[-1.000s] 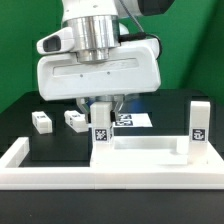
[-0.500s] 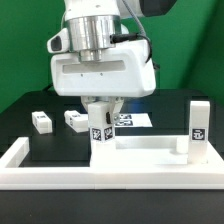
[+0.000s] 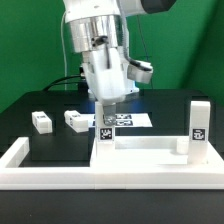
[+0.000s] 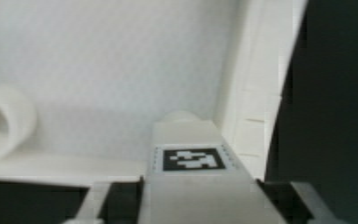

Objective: Assemble desk

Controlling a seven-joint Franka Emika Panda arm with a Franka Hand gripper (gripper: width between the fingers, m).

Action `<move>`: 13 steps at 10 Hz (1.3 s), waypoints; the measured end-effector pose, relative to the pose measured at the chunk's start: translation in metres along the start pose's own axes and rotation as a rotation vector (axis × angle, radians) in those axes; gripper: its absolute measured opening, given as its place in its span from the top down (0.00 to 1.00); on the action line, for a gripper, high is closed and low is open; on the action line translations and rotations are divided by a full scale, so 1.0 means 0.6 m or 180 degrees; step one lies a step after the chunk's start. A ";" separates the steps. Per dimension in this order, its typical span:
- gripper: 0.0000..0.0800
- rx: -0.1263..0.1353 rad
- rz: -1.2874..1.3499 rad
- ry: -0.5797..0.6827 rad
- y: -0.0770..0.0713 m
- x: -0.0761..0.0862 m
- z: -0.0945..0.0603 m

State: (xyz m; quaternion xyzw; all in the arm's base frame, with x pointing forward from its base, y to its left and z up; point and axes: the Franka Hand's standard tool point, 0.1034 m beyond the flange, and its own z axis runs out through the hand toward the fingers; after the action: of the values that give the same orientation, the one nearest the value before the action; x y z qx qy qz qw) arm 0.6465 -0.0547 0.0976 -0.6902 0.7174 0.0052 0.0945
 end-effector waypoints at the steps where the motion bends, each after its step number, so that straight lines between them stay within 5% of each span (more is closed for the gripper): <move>1: 0.64 0.0036 0.0398 -0.0058 -0.002 0.001 -0.001; 8: 0.63 -0.0010 0.1128 -0.0023 0.003 0.006 -0.002; 10: 0.35 0.0020 0.0891 -0.0055 0.000 -0.008 -0.021; 11: 0.35 0.0045 0.0859 -0.0084 0.003 -0.026 -0.039; 12: 0.21 0.0059 0.0812 -0.0115 0.005 -0.051 -0.053; 13: 0.19 0.0071 0.0732 -0.0154 0.007 -0.091 -0.067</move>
Offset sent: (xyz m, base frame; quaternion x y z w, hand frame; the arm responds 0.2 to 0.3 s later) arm 0.0043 -0.0024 0.0032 0.0072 -0.0017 0.2006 0.9797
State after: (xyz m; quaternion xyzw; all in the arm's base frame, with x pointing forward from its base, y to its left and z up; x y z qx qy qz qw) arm 0.6387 -0.0058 0.1446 -0.6020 0.7893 0.0248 0.1182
